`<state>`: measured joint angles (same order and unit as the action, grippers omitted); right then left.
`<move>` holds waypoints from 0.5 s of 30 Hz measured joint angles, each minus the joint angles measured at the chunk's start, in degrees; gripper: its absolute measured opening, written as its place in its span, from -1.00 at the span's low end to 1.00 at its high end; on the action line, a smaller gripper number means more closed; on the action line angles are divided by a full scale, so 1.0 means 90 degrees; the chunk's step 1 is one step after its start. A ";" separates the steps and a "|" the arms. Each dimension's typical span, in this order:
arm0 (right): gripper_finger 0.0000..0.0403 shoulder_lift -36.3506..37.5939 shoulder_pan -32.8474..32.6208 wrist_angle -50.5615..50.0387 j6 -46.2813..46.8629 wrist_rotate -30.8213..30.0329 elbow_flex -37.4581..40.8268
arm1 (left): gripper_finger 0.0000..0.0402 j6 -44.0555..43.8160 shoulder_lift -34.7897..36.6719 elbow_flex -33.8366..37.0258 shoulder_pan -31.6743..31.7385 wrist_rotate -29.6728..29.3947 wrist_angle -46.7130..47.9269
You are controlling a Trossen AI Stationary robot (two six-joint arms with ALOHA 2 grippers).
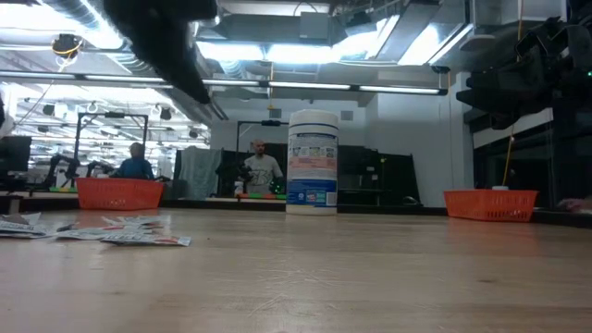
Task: Pick & Place First Aid Supplies
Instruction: Put the orange ointment pack into the left orange bin
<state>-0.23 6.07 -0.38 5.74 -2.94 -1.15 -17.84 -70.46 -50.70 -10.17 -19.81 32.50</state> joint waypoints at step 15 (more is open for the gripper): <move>-0.05 -0.0002 0.0001 0.0000 0.0000 0.0000 -0.0002 | -0.49 0.0089 -0.1045 0.0002 -0.1574 0.0194 -0.0048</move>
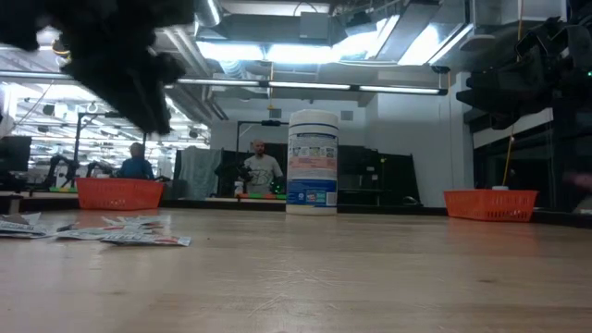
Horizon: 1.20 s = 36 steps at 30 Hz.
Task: Pick & Place First Aid Supplies
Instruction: Put the orange ointment pack into the left orange bin
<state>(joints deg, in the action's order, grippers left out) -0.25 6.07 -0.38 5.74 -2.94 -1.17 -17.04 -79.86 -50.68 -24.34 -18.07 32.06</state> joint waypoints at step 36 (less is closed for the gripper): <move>-0.05 0.0000 0.0000 -0.0001 0.0000 0.0002 0.0002 | -0.49 0.2491 -0.0585 0.1513 0.2209 0.1386 -0.0666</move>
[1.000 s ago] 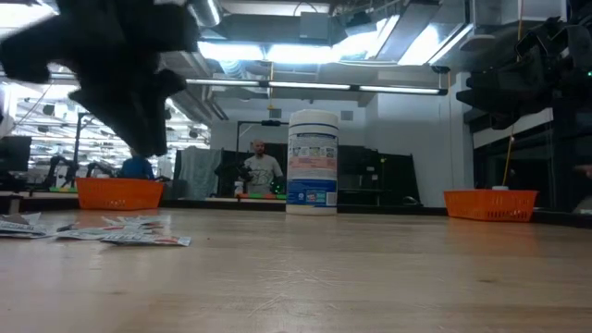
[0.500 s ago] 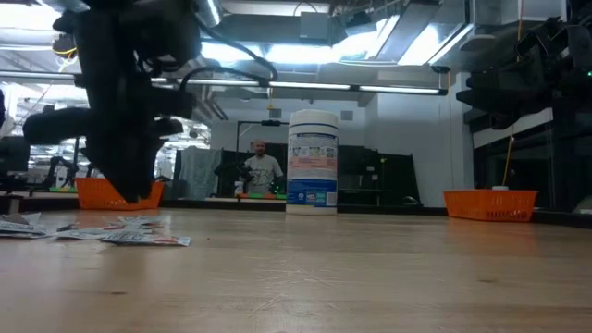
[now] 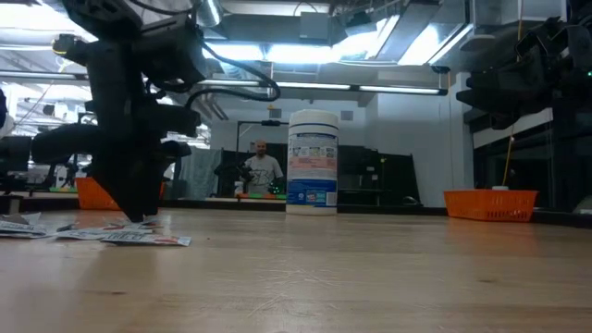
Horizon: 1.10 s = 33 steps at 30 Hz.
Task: Pick & Place First Aid Supplies
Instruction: Put the orange ointment pack into the left orange bin
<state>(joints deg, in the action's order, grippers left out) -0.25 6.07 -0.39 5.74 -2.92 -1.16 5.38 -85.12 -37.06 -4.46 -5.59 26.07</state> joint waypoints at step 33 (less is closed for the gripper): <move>-0.05 0.0002 0.0000 -0.0001 0.0000 -0.0001 0.0001 | -1.00 -0.0521 0.1175 -0.0567 0.0126 -0.0660 -0.0064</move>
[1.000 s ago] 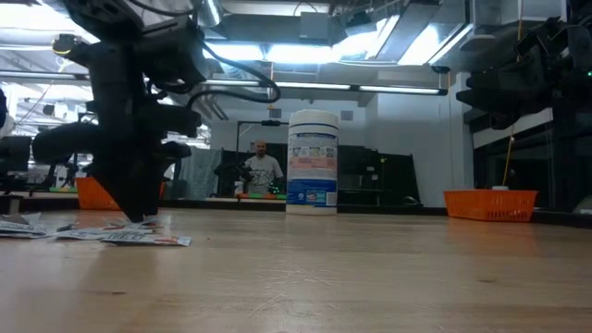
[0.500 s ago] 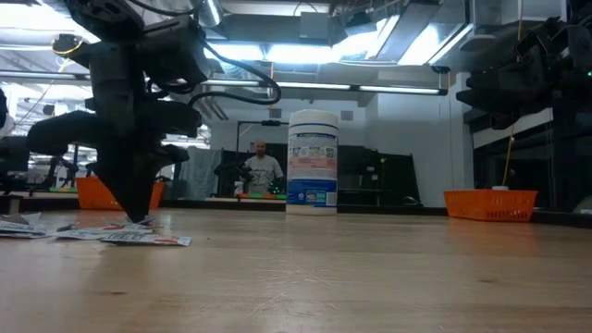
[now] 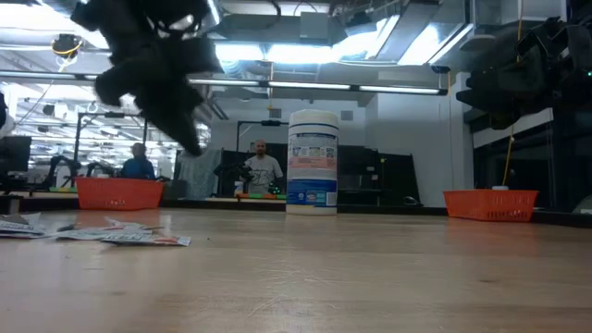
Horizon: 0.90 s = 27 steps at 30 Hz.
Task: Pick & Place First Aid Supplies
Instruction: Put the orange ointment pack into the left orange bin
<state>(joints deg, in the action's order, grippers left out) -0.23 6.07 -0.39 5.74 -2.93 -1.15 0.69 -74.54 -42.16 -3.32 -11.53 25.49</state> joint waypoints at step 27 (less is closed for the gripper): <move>-0.05 -0.0001 0.0001 0.0001 0.0000 -0.0001 -0.0002 | -0.99 -0.2066 0.1258 -0.0431 0.1921 -0.3326 0.1319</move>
<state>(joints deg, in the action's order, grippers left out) -0.25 6.07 -0.38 5.74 -2.94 -1.16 -17.91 -63.22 -46.04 13.97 -41.47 37.36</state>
